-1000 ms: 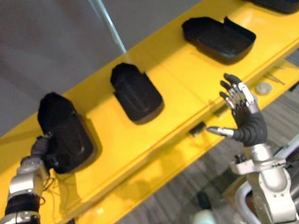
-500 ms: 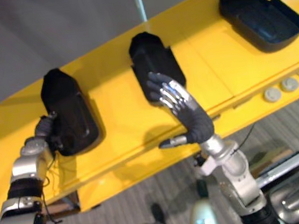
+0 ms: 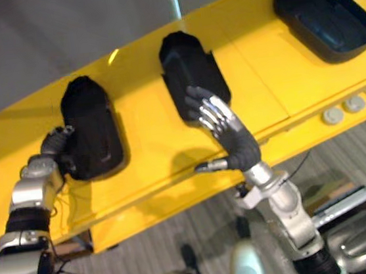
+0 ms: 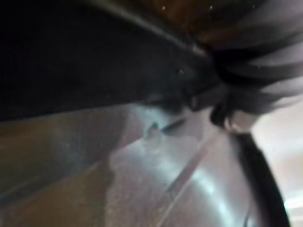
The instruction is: Walk over and take plastic housings, then place them on the shelf
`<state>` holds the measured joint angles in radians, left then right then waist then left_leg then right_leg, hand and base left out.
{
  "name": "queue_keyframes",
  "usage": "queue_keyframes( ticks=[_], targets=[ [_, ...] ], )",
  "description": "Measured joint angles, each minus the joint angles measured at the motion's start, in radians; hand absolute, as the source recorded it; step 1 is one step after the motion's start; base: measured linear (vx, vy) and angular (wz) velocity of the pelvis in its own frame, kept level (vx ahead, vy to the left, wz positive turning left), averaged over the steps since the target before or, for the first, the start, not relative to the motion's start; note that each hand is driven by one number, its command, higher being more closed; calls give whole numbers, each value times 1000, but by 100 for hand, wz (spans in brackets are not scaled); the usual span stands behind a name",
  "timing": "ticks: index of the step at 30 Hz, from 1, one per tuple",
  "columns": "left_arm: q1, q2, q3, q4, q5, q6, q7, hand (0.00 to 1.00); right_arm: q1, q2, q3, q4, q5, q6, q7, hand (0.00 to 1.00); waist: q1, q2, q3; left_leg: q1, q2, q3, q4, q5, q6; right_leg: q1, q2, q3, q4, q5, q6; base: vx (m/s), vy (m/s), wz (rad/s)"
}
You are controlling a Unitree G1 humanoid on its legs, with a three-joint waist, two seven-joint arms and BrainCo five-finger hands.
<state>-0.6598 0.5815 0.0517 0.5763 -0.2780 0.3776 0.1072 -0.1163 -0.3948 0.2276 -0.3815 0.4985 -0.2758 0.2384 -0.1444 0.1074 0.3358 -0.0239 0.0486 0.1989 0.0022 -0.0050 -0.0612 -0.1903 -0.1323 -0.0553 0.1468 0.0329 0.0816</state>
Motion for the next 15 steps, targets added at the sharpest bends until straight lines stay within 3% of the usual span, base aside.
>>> queue_keyframes(
  ticks=[7,12,15],
  targets=[
    [-28,2,-29,41,-63,-18,59,0,-1,-2,0,0,0,0,0,0,4,0,0,0,-1,-1,1,0,0,2,-2,-1,2,0,0,0,0,0],
    [-44,2,-32,75,-105,-52,160,0,0,-1,0,2,0,-5,0,0,1,-3,2,7,-1,-5,3,0,0,11,-3,-3,2,1,0,-1,0,1],
    [-76,2,-31,76,-110,-103,237,0,0,-1,0,7,0,-14,1,0,1,-14,8,9,0,-17,6,0,0,20,-3,-14,1,1,0,-17,-7,8]
  ],
)
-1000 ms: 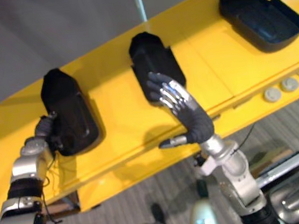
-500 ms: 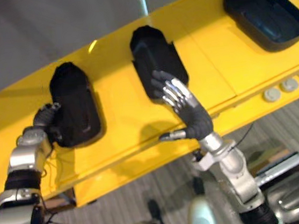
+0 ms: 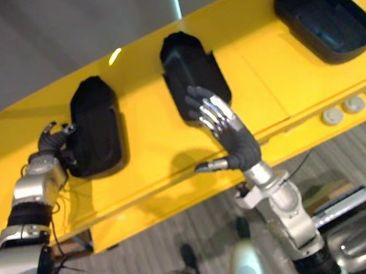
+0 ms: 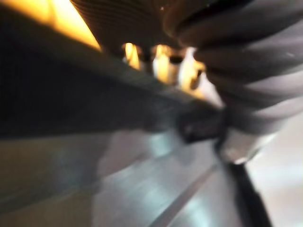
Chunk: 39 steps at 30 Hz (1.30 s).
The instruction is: Walk over and take plastic housings, then place them on the shelf
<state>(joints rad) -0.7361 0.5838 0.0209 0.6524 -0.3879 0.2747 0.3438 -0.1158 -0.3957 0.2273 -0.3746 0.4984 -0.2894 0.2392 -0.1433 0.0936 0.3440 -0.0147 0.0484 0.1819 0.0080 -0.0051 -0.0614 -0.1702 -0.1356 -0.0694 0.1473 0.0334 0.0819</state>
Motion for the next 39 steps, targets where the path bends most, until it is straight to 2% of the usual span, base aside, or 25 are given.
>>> queue_keyframes(
  ticks=[2,4,5,7,8,9,10,12,13,15,17,18,19,21,24,25,27,31,34,36,39],
  targets=[
    [-12,1,12,-16,-7,-57,62,0,9,5,0,8,0,-18,1,0,0,-2,1,4,0,-10,0,0,0,13,0,-11,-7,2,1,-1,-5,10],
    [-11,3,42,-60,-8,-87,97,0,16,19,0,25,-1,-22,1,0,4,-2,1,16,0,-11,-3,0,0,27,1,-12,-13,2,1,0,0,0],
    [-9,21,80,-137,-8,-129,128,0,19,38,1,36,-4,-29,0,0,6,-2,0,18,0,-13,-4,0,0,32,2,-15,-19,3,2,0,0,0],
    [0,48,122,-244,-6,-181,156,0,27,48,1,36,-21,-46,-4,0,12,-2,0,16,0,-15,-4,0,0,33,2,-16,-23,5,4,16,5,4],
    [24,59,166,-350,-6,-227,168,0,28,50,3,35,-46,-59,-17,0,18,-2,0,18,0,-21,-4,0,0,39,2,-20,-28,5,5,36,4,16],
    [63,66,196,-458,-5,-272,181,0,29,53,3,35,-66,-62,-40,0,18,-1,-1,23,0,-37,-4,0,0,60,1,-37,-40,6,6,38,3,23],
    [87,66,208,-510,-5,-292,188,0,28,55,3,35,-74,-62,-51,0,21,-1,-1,30,1,-41,-6,0,0,72,1,-44,-44,6,6,41,3,29],
    [227,51,279,-697,-5,-373,196,0,11,63,3,34,-102,-62,-75,0,35,0,-7,41,2,-69,-7,0,0,108,2,-72,-67,6,6,23,-2,29],
    [263,34,299,-743,-4,-388,198,0,7,64,3,33,-113,-62,-81,0,49,1,-10,41,3,-72,-8,0,0,110,2,-75,-70,6,6,13,-5,27],
    [376,-48,333,-859,13,-432,206,0,-6,73,19,33,-127,-60,-89,0,78,3,-27,35,2,-93,-7,0,0,129,2,-102,-90,10,8,14,-11,32],
    [579,-181,330,-1012,16,-493,192,0,-61,90,73,34,-163,-53,-116,0,113,-5,-52,32,1,-128,-3,0,0,160,3,-143,-115,11,9,24,-22,47],
    [628,-222,328,-1049,23,-507,188,0,-81,102,90,34,-181,-49,-128,0,121,-9,-55,31,0,-141,-3,0,-1,171,3,-155,-123,12,9,14,-16,42],
    [715,-294,325,-1101,54,-534,184,0,-117,125,115,35,-220,-39,-151,0,143,-18,-60,27,0,-157,-3,1,-2,181,4,-173,-135,14,8,3,-26,48],
    [850,-389,308,-1156,96,-561,180,0,-188,164,167,55,-318,-21,-205,0,193,-35,-70,7,-3,-200,-2,6,-9,200,9,-215,-162,19,6,1,-31,57],
    [943,-441,279,-1163,122,-563,177,0,-273,200,202,110,-358,-1,-249,0,238,-46,-75,-12,-7,-240,-2,13,-12,208,8,-257,-166,19,6,-1,-18,43],
    [960,-454,273,-1164,133,-563,177,0,-292,210,207,120,-360,9,-261,0,245,-48,-77,-17,-8,-248,-2,15,-12,208,8,-262,-168,19,6,0,-17,36],
    [1021,-503,264,-1165,133,-563,171,0,-357,251,243,174,-354,53,-297,0,263,-57,-80,-22,-12,-262,-4,19,-12,212,6,-280,-171,19,6,4,-9,20],
    [1054,-527,221,-1181,122,-609,150,0,-386,312,317,283,-242,124,-331,0,287,-67,-84,-20,-19,-288,-4,20,-13,237,6,-307,-184,19,5,11,-4,21],
    [1049,-534,177,-1224,124,-680,127,0,-432,400,380,446,-153,169,-376,0,299,-68,-84,-21,-20,-301,-7,21,-14,243,7,-316,-188,19,5,-5,-4,11],
    [1044,-534,144,-1246,135,-701,111,0,-451,453,405,529,-105,179,-402,0,305,-68,-84,-21,-20,-303,-11,24,-14,243,7,-319,-189,19,5,-8,-1,5],
    [1006,-533,86,-1251,136,-725,125,0,-465,520,451,648,-30,180,-438,0,318,-68,-83,-21,-19,-305,-17,27,-15,243,7,-322,-191,19,5,-1,-1,1]
  ],
)
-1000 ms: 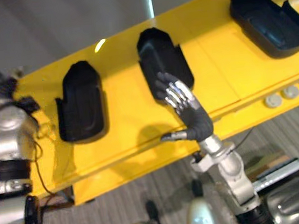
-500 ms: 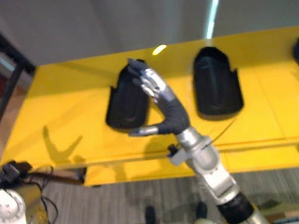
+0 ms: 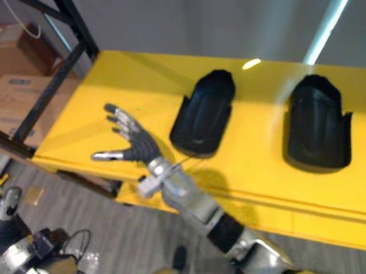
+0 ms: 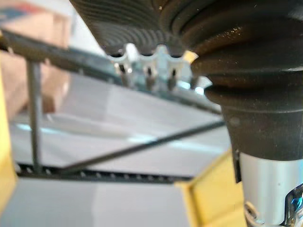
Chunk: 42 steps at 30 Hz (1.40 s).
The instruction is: Walk over and take plastic housings, then place them on the shelf
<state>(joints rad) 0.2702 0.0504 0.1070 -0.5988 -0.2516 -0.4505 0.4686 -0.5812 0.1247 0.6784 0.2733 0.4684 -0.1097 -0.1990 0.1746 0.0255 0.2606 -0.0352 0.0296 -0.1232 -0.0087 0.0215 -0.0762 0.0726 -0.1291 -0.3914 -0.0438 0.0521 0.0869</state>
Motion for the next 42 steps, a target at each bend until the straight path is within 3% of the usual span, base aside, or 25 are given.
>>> queue_keyframes(
  ticks=[5,15,23,34,42],
  targets=[
    [-39,1,-62,-1,41,-15,26,0,-24,23,70,163,69,0,-3,0,12,-3,2,-2,4,-1,0,0,0,-1,-4,-5,-1,0,0,0,0,0],
    [-76,3,-172,1,33,3,16,0,-34,24,70,229,-84,-4,-267,0,15,12,34,-3,6,2,1,-1,-2,-4,-4,-7,-2,-4,-5,-1,0,0],
    [-82,3,-209,4,29,16,16,0,-61,20,-12,247,-132,-23,-393,0,5,27,45,-6,9,8,2,-5,-6,-10,-2,-4,-2,-4,-6,0,0,-1],
    [-82,3,-246,51,15,17,-13,0,-61,20,-15,243,-139,-39,-408,0,-3,47,56,-5,14,23,19,-19,-8,-11,2,10,0,-6,-8,-2,1,-4],
    [-74,3,-257,62,15,18,-14,0,-61,20,32,196,-138,-61,-367,0,-23,47,56,1,18,32,19,-23,-10,-9,4,17,0,-6,-10,-1,0,-2]
  ],
)
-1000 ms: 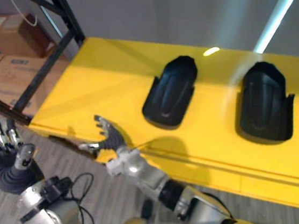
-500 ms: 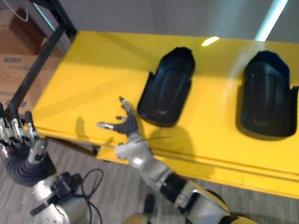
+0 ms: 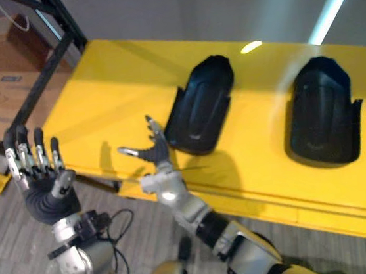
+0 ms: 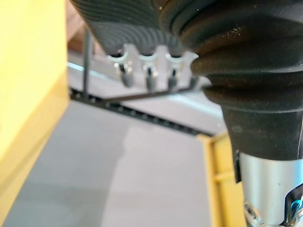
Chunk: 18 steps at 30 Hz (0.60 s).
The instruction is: Walk over and take plastic housings, then place them on the shelf
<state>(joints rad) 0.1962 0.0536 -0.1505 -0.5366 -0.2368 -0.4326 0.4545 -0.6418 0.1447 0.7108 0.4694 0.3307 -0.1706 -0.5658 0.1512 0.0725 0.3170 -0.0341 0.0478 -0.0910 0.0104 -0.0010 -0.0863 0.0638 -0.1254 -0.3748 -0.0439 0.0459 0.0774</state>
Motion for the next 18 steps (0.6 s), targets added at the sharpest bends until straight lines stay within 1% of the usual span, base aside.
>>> queue_keyframes(
  ticks=[4,6,9,11,12,13,14,16,17,18],
  targets=[
    [3,0,-24,5,0,15,0,0,1,0,24,-10,12,-21,52,0,0,0,0,7,6,12,0,-3,-3,0,5,12,0,0,0,-8,-5,-10],
    [2,0,-25,7,0,22,-1,0,4,0,48,-29,21,-31,108,0,-3,1,-1,18,8,20,0,-7,-2,8,5,20,0,0,-1,-1,0,-14],
    [-1,0,-25,7,0,22,-6,0,5,0,81,-52,21,-62,159,0,-2,1,-1,19,8,20,0,-8,-2,8,5,19,-1,0,-1,0,0,0],
    [1,0,-25,7,0,22,-6,0,8,0,104,-73,17,-73,180,0,-2,0,-2,19,7,20,0,-8,-2,8,5,19,-1,0,-1,0,0,0],
    [0,-1,-20,7,0,19,-5,0,10,0,110,-77,17,-89,180,0,-2,0,-4,19,7,19,0,-8,-2,9,5,18,-1,0,-1,0,0,0],
    [0,-1,-20,7,0,18,-5,0,10,0,110,-78,17,-94,180,0,-1,0,-4,19,7,19,0,-8,-2,9,5,18,-1,0,-1,0,0,0],
    [0,-1,-21,7,1,12,-3,0,10,0,110,-80,17,-103,182,0,-1,-1,-6,19,7,19,0,-8,-2,9,5,18,-1,0,-1,0,0,0],
    [0,-1,-20,6,1,-15,5,0,15,0,108,-103,18,-132,201,0,-1,-8,-15,19,7,20,-1,-8,-2,9,5,18,-3,0,-1,0,0,0],
    [1,-2,-20,4,1,-28,6,0,24,1,106,-134,19,-154,220,0,-1,-13,-29,19,7,20,-2,-8,-2,9,5,18,-4,0,-1,0,0,0],
    [4,-2,-19,3,2,-42,6,0,41,1,104,-197,21,-183,256,0,-2,-19,-52,21,7,21,-3,-9,-3,10,5,18,-6,0,-1,0,0,0]
  ],
)
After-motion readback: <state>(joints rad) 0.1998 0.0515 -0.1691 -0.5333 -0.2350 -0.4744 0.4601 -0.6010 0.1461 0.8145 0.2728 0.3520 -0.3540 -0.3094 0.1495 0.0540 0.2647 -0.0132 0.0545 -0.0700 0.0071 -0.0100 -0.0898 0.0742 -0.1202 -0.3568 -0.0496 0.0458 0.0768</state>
